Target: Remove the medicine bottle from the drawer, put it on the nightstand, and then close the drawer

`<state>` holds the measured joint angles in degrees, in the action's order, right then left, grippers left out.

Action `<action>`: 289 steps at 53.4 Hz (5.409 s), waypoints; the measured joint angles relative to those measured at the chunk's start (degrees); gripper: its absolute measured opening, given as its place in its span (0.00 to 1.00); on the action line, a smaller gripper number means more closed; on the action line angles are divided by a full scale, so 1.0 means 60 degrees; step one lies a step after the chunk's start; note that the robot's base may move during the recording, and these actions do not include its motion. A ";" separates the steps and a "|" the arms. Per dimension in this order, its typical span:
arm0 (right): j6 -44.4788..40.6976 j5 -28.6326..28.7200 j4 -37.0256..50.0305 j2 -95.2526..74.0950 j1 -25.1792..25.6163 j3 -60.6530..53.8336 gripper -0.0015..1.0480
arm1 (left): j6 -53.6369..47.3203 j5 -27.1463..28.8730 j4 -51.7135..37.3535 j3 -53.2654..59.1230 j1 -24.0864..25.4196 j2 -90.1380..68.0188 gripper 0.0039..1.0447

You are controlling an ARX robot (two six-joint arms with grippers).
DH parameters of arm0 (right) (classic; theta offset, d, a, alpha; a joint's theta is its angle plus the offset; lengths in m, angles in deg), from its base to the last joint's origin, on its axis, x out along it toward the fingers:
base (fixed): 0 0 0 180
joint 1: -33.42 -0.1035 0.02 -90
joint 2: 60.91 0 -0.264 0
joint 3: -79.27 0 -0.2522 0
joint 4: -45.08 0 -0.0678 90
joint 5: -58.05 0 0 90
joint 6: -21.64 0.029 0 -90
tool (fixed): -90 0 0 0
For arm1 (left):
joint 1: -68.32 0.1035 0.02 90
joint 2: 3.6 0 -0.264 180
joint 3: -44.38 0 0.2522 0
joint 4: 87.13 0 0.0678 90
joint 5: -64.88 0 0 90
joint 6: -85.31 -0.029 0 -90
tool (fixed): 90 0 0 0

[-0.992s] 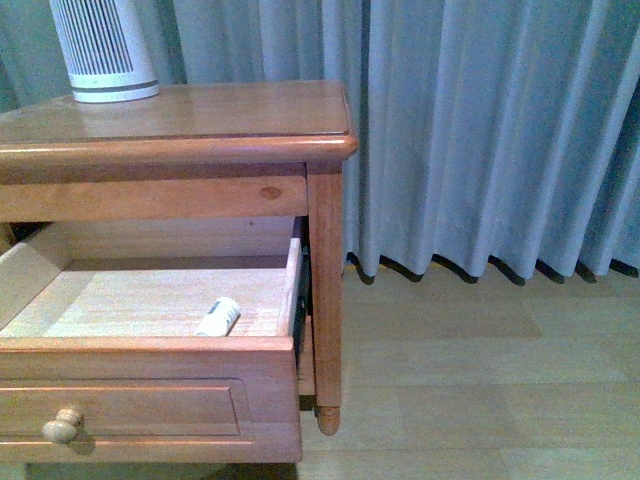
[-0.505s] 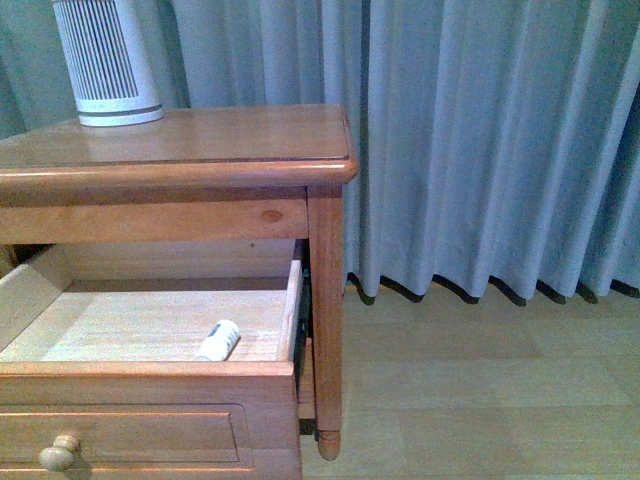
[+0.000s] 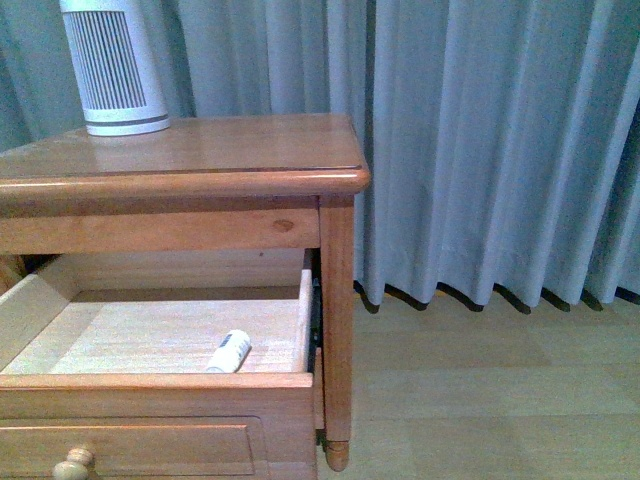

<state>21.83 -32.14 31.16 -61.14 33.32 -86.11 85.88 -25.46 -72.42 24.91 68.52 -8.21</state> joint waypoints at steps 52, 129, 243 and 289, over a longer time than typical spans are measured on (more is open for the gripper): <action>0.2499 0.2215 0.1005 -0.5501 0.1464 0.3224 0.93 | -0.0015 0.0062 -0.0131 0.0871 -0.0029 0.0725 0.03; 0.1188 -0.1206 0.1825 -2.0644 -0.1570 1.0874 0.81 | -0.0025 0.0058 -0.0131 0.0871 -0.0029 0.0725 0.94; -0.0291 -0.0612 -0.0736 -2.0174 -0.1858 1.8123 0.94 | -0.0029 0.0062 -0.0131 0.0871 -0.0029 0.0725 0.94; 0.2138 -0.1417 0.3020 -0.8823 -0.2565 0.1938 0.26 | -0.0025 0.0062 -0.0131 0.0871 -0.0029 0.0725 0.94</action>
<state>34.66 -40.64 49.28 -114.07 17.93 -74.48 85.73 -25.09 -73.21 30.13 68.35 -3.86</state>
